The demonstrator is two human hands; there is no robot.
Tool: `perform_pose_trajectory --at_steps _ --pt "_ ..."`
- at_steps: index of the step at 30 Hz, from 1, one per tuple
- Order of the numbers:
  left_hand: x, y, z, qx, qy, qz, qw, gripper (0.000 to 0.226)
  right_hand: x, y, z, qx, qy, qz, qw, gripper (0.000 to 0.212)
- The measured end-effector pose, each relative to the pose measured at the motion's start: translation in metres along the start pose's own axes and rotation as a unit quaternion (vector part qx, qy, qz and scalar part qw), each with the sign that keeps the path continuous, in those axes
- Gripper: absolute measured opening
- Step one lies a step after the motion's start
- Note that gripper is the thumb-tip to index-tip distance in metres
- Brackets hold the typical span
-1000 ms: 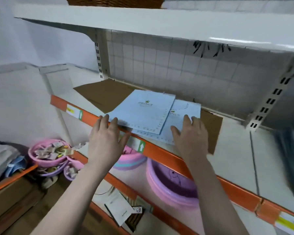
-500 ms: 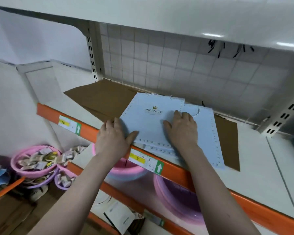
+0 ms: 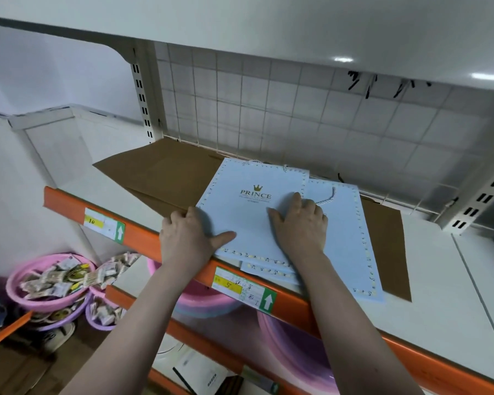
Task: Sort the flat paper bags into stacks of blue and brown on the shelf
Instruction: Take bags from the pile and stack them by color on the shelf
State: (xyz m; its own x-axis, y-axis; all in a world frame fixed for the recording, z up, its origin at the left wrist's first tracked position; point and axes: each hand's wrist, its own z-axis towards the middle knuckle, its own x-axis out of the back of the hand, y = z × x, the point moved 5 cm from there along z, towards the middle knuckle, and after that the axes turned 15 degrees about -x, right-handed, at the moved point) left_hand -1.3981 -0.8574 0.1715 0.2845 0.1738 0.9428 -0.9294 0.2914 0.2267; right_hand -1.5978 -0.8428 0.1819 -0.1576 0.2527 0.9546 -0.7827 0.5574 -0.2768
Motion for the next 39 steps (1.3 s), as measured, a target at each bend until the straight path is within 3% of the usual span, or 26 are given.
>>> perform_pose_trajectory --at_steps 7,12,16,19,22,28,32,39 --pt "0.004 -0.001 0.015 0.019 0.049 -0.17 0.984 0.066 0.017 0.011 0.008 -0.037 -0.041 0.151 0.987 0.068" --pt "0.024 0.015 0.006 -0.004 0.113 -0.207 0.972 0.063 0.031 0.029 0.011 -0.092 -0.038 0.245 0.964 0.078" --pt "0.027 0.031 -0.028 -0.04 0.147 -0.23 0.961 0.068 0.045 0.053 -0.003 -0.113 -0.016 0.286 0.951 0.058" --pt "0.027 0.046 -0.058 -0.047 0.149 -0.253 0.955 0.077 0.059 0.075 -0.026 -0.123 0.024 0.298 0.946 0.044" --pt "0.029 0.066 -0.085 -0.058 0.137 -0.261 0.954 0.084 0.071 0.1 -0.05 -0.133 0.057 0.297 0.944 0.043" --pt "0.036 0.119 -0.126 -0.066 0.139 -0.259 0.953 0.071 0.098 0.154 -0.081 -0.111 0.088 0.254 0.957 0.052" --pt "0.049 0.174 -0.16 -0.081 0.158 -0.254 0.951 0.06 0.128 0.208 -0.096 -0.089 0.104 0.264 0.955 0.039" --pt "0.047 0.278 -0.231 -0.067 0.192 -0.25 0.947 0.067 0.174 0.319 -0.116 -0.039 0.131 0.28 0.95 0.026"
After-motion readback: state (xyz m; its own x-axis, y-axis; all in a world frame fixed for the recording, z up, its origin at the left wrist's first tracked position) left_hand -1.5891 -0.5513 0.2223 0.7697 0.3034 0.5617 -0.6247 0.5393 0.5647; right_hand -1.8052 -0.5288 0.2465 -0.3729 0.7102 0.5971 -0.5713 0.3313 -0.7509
